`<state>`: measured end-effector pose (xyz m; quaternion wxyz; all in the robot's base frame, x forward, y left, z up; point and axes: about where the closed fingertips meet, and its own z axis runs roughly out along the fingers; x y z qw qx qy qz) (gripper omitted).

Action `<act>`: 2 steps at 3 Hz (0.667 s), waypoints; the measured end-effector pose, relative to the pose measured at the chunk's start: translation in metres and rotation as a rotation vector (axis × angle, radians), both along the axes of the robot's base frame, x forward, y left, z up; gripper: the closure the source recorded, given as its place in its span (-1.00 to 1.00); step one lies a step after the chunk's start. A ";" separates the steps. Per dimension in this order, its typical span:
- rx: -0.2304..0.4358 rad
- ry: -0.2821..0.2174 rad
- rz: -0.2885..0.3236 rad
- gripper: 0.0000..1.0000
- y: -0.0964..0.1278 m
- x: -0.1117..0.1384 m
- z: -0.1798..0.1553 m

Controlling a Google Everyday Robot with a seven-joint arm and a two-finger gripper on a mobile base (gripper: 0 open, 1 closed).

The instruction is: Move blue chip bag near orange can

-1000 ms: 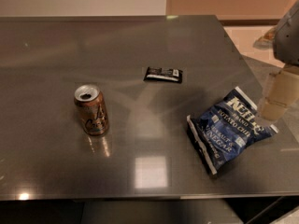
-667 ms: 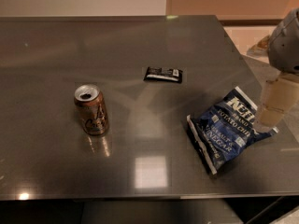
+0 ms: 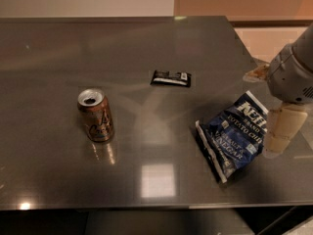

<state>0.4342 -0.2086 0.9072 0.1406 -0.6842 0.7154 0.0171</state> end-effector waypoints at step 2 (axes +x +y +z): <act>-0.050 -0.008 0.153 -1.00 0.000 0.005 -0.039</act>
Offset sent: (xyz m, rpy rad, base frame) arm 0.0072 -0.0033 -0.0599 -0.0865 -0.0015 0.2315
